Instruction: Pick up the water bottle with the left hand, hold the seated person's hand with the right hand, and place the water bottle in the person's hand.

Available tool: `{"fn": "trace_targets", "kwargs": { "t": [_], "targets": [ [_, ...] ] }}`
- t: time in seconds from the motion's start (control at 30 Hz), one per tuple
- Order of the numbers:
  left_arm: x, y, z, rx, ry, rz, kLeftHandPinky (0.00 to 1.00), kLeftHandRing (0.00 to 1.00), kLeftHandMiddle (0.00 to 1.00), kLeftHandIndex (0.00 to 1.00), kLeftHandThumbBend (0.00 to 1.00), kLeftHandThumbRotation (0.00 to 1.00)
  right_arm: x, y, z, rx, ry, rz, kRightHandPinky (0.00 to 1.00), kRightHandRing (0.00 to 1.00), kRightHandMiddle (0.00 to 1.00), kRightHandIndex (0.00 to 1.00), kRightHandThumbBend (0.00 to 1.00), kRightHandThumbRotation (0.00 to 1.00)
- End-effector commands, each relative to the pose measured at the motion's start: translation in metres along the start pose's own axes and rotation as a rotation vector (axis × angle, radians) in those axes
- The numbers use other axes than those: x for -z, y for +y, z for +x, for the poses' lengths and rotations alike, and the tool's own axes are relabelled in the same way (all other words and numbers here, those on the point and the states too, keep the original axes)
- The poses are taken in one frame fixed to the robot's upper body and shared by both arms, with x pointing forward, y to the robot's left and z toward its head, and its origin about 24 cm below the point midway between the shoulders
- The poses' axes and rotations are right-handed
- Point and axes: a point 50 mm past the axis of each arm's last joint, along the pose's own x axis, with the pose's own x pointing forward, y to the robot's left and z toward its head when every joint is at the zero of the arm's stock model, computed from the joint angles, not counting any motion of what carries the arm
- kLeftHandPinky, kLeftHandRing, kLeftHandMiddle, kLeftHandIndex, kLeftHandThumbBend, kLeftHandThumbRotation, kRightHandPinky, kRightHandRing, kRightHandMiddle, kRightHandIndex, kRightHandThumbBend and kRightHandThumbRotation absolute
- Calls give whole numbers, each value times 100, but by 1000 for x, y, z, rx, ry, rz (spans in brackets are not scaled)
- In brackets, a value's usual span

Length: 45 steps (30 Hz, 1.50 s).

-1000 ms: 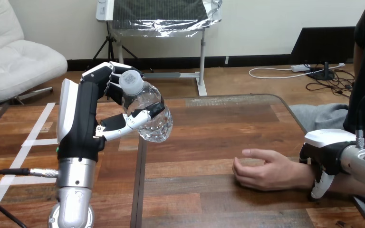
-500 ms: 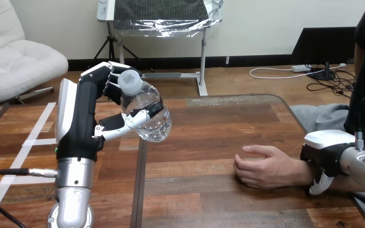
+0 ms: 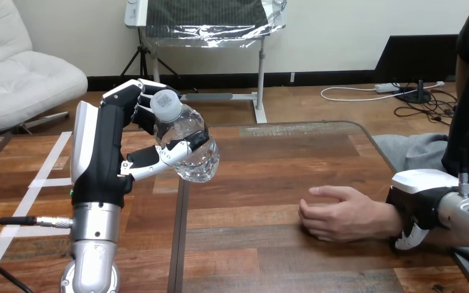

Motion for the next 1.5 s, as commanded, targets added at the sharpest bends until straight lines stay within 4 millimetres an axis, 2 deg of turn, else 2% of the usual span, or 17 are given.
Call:
{"fn": "trace_targets", "kwargs": {
  "t": [0.0,0.23,0.33,0.4,0.7,1.1,1.47],
  "targets": [
    [-18,7,17,-43,-103,0,39,40,44,53,55,0,-10,-3,2,8,-35,16,25,38,49,58,61,0],
    [-18,6,18,-41,-104,-2,38,40,44,53,55,0,-8,-9,4,5,-17,32,26,39,51,69,61,0],
    [-19,5,19,-40,-103,-9,38,39,44,53,55,0,-7,-11,3,27,-30,31,26,39,51,65,62,0],
    [-19,5,19,-40,-103,-13,38,39,44,53,55,0,-7,-12,2,44,-38,38,24,37,49,57,62,0],
    [-23,1,22,-29,-110,-32,38,40,44,53,55,0,-3,-20,-2,112,-62,68,22,34,45,44,63,0],
    [-31,-11,27,11,-121,-63,35,37,43,52,55,0,0,-37,-11,250,-123,107,17,26,35,35,69,0],
    [-41,-26,30,70,-127,-84,32,36,43,52,54,0,1,-57,-24,343,-156,102,15,23,32,33,70,0]
  ]
}}
